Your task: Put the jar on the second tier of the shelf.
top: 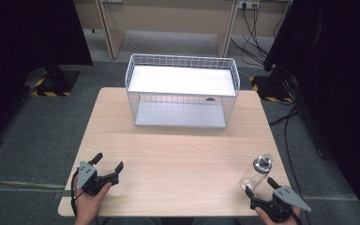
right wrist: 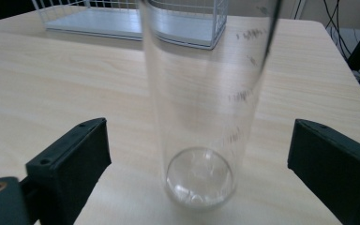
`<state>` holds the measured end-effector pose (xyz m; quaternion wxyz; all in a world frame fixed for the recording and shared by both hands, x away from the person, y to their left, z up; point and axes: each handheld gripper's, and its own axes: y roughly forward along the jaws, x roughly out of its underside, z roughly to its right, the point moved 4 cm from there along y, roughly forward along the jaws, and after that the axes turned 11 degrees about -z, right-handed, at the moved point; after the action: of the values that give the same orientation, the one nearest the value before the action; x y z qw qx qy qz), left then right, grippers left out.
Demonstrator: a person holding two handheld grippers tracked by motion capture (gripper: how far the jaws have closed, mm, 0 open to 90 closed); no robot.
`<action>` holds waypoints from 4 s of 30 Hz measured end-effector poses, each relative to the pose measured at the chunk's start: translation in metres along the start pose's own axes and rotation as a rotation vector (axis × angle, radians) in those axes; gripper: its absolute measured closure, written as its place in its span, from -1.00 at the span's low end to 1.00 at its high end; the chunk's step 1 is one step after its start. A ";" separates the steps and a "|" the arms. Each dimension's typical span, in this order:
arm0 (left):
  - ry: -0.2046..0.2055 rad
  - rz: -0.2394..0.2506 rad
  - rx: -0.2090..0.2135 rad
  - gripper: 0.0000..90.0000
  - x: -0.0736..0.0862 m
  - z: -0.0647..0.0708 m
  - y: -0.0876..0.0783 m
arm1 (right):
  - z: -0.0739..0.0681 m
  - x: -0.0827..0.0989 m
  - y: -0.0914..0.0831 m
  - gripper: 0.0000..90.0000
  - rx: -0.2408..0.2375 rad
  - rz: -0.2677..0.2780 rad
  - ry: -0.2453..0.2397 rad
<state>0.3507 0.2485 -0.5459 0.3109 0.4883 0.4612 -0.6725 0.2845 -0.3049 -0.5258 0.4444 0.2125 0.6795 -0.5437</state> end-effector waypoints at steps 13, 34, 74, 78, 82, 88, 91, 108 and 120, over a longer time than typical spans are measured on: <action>-0.002 0.005 0.000 -0.84 0.000 0.000 -0.001 | -0.002 0.018 -0.027 -0.95 0.005 0.031 0.013; -0.003 0.002 0.000 -0.84 0.000 0.000 0.000 | 0.005 -0.017 0.016 -0.69 0.014 0.045 -0.032; 0.003 -0.003 0.003 -0.84 0.000 0.000 0.000 | -0.024 -0.072 0.031 -0.29 -0.052 0.147 -0.087; 0.002 -0.004 0.004 -0.84 0.000 0.000 0.000 | -0.029 -0.082 0.034 -0.29 -0.062 0.155 -0.100; 0.002 -0.003 0.004 -0.84 0.000 0.000 0.000 | -0.034 -0.092 0.037 -0.29 -0.072 0.164 -0.110; 0.002 -0.004 0.005 -0.84 0.000 0.000 0.000 | -0.041 -0.103 0.042 -0.29 -0.084 0.172 -0.121; 0.002 -0.005 0.005 -0.84 0.000 0.000 0.000 | -0.043 -0.107 0.045 -0.29 -0.088 0.175 -0.122; 0.001 -0.006 0.007 -0.84 0.000 0.000 0.000 | -0.057 -0.137 0.059 -0.29 -0.109 0.201 -0.133; 0.006 -0.005 0.009 -0.84 0.000 0.001 0.000 | -0.070 -0.157 0.068 -0.29 -0.127 0.222 -0.143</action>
<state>0.3506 0.2479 -0.5459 0.3054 0.4905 0.4603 -0.6739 0.3917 -0.1873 -0.4310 0.5616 0.2187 0.6515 -0.4607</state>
